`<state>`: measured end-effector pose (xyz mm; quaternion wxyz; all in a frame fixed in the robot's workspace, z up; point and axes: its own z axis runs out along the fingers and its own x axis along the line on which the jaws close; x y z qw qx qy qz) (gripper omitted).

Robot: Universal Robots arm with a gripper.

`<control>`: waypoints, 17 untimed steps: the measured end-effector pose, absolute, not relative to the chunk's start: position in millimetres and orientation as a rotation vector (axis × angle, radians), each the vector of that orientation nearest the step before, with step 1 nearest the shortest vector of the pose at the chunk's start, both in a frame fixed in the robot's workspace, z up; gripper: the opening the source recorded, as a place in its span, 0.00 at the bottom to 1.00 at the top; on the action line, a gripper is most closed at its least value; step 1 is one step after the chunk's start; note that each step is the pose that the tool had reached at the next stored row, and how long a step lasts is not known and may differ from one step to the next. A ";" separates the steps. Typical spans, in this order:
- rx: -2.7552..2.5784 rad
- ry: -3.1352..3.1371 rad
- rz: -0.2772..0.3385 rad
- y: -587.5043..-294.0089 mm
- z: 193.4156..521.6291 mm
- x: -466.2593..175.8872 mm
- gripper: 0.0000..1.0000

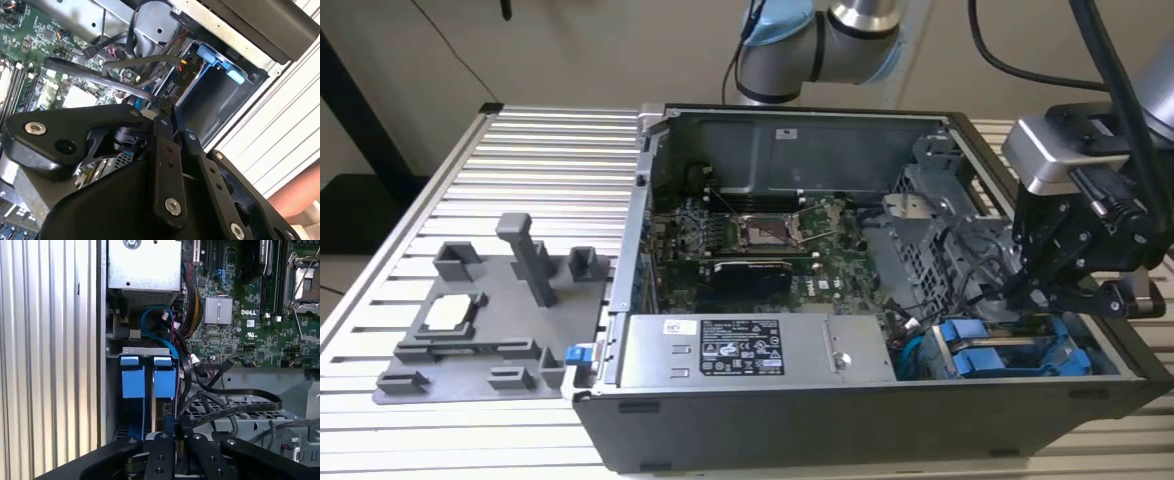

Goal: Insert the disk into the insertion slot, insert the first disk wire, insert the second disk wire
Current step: 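Insert the second disk wire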

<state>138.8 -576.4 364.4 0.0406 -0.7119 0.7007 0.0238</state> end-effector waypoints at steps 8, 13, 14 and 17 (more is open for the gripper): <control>-2.170 2.160 0.089 -578.6 358.8 140.5 0.16; -2.169 2.165 0.096 -579.4 356.1 144.7 0.16; -2.169 2.166 0.097 -579.5 355.5 145.7 0.16; -2.169 2.167 0.096 -579.5 355.1 146.2 0.16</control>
